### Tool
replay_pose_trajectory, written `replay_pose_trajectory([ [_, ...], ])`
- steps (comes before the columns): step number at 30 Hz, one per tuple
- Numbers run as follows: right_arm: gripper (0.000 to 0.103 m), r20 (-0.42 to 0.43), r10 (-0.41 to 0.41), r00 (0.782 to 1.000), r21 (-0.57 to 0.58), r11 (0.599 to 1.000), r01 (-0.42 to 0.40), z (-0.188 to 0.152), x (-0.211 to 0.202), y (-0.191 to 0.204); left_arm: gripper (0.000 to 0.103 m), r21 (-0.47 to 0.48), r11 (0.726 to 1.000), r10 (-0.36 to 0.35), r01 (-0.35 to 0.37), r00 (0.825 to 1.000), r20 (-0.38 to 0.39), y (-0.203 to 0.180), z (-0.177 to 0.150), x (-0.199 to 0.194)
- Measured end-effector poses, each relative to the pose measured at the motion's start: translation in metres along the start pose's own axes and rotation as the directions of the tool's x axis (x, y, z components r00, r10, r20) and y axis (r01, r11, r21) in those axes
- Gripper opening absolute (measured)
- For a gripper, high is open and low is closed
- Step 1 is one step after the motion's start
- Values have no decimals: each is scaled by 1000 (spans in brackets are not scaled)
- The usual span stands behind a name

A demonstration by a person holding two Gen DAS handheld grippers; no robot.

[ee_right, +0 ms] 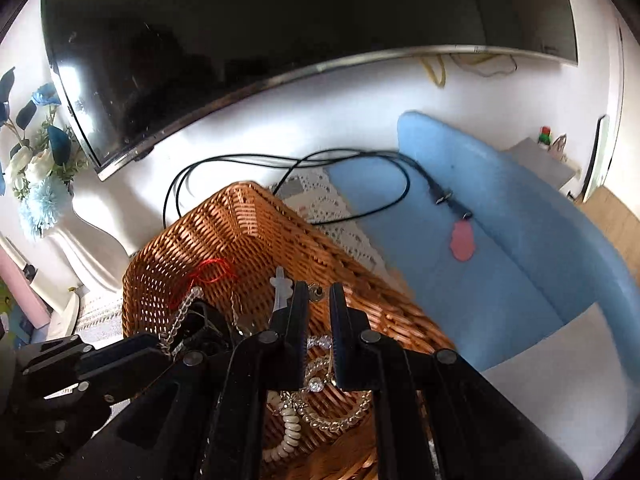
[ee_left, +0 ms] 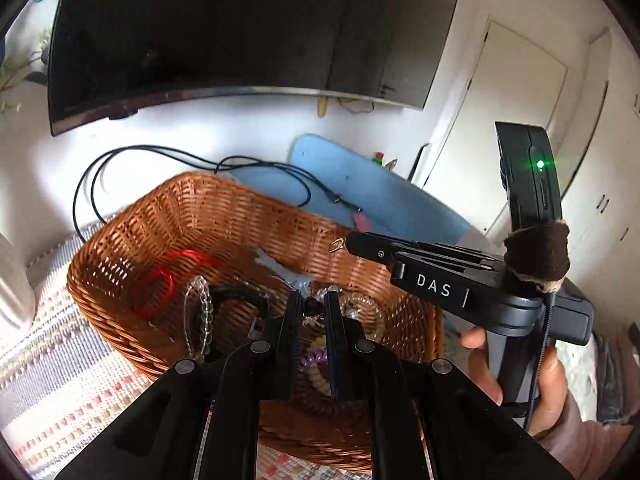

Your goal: Organize jewelry

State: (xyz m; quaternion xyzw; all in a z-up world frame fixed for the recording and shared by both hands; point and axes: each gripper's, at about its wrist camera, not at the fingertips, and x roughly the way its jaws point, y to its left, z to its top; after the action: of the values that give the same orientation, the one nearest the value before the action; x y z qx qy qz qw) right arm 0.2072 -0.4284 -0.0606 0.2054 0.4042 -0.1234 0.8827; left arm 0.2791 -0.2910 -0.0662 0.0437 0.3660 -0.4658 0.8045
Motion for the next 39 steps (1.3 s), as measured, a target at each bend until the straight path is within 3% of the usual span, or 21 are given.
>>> replay_pose_trajectory([
  [3,13,-12,16,1000,34,999,-15,1,-1,-4,13,0,1000,9,-9,1000,13,-4,-1,-6],
  [8,25,-3,32,999,55,998,-32,3,-17,-3,23,-5,1000,13,-13,998,60,-9,2,-30],
  [11,32,28,33,999,23,999,-33,3,-43,11,25,-3,1000,25,-25,997,75,-12,2,-51],
  [17,35,96,66,993,-51,997,-62,-3,-112,49,26,5,996,90,-92,984,151,-30,-5,-121],
  [19,40,121,72,990,-74,995,-64,-10,-138,60,39,27,988,145,-153,971,191,-45,-12,-149],
  [21,41,146,86,986,-98,993,-72,-19,-165,73,77,32,972,218,-233,944,249,-62,-24,-179],
  [23,41,156,87,984,-118,991,-69,-27,-186,84,79,37,955,269,-293,915,301,-76,-34,-204],
  [27,41,159,83,984,-152,987,-58,-37,-221,108,79,32,932,332,-362,883,333,-102,-50,-249],
  [30,42,176,81,981,-168,985,-51,-51,-244,119,80,-17,897,419,-442,838,349,-115,-58,-275],
  [31,46,179,69,981,-168,985,-39,-59,-250,122,81,-41,887,444,-460,824,353,-117,-63,-284],
  [32,60,176,64,982,-165,986,-35,-66,-253,123,83,-65,881,460,-469,815,353,-118,-70,-291],
  [34,71,164,79,983,-165,985,-52,-80,-256,125,83,-125,878,475,-462,812,338,-113,-84,-295],
  [37,71,165,54,985,-176,984,-25,-103,-258,129,83,-216,875,480,-434,837,261,-103,-105,-288],
  [39,71,160,46,986,-177,984,-17,-112,-256,129,83,-247,856,506,-455,836,212,-98,-119,-279],
])
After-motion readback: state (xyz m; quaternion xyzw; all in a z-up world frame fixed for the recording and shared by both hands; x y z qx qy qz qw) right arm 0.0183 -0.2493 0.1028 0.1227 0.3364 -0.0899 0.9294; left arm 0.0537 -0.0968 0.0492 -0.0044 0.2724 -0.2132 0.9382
